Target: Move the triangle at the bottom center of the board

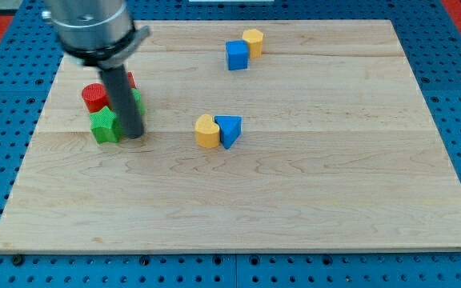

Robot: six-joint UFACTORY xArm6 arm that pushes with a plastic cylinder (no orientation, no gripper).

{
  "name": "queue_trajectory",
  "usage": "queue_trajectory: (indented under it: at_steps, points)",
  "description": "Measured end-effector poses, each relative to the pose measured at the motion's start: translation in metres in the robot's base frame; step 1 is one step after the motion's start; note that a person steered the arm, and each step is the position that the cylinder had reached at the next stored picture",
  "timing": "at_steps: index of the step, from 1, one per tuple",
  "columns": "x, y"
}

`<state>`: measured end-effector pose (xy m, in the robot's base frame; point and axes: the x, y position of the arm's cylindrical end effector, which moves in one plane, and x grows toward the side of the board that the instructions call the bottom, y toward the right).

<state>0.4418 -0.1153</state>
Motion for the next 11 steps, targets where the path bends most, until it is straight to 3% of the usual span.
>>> queue_trajectory:
  at_steps: [1,2,3,4,5,6,8,9,10,11]
  points:
    - [-0.027,0.084]
    - [-0.001,0.12]
    - [0.049,0.12]
    - [0.048,0.122]
    - [0.011,0.15]
    - [0.02,0.186]
    - [0.084,0.2]
    - [0.081,0.246]
    - [0.087,0.255]
    - [0.133,0.207]
